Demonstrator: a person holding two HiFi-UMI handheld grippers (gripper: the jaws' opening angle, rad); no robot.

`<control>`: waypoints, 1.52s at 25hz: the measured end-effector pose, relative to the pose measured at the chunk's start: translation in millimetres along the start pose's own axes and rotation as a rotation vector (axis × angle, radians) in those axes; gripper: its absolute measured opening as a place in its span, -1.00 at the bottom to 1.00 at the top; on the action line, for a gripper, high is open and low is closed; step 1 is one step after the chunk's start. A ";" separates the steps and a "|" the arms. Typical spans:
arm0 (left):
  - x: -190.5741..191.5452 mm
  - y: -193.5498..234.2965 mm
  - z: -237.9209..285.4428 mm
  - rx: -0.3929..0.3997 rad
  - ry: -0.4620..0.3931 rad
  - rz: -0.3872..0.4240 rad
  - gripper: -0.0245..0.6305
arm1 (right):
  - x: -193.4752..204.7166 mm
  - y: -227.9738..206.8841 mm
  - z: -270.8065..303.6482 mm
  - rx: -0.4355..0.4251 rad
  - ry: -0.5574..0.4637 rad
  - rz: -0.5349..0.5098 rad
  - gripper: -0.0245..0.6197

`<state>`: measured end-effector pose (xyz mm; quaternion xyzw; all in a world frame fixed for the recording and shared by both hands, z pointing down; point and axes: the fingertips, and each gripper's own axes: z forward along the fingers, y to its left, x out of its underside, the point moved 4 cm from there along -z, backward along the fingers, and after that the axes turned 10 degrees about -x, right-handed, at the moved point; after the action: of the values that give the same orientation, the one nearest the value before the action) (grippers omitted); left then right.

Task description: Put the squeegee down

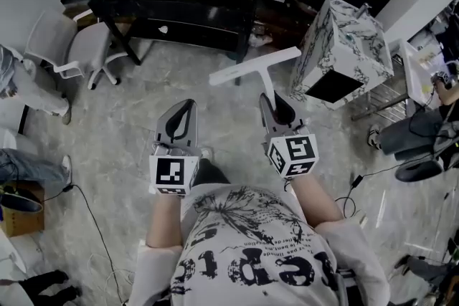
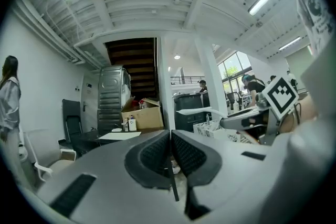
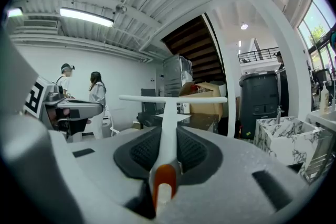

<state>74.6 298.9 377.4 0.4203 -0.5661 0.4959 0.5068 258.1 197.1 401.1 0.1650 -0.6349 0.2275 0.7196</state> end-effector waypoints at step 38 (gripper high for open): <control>36.3 215.4 482.0 0.150 -0.007 0.017 -0.89 | -36.3 -210.9 467.1 0.141 0.067 0.111 -0.69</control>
<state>-216.6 -142.8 387.0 0.4538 -0.5330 0.5397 0.4676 -23.7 -230.6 441.1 0.1720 -0.6011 0.3163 0.7135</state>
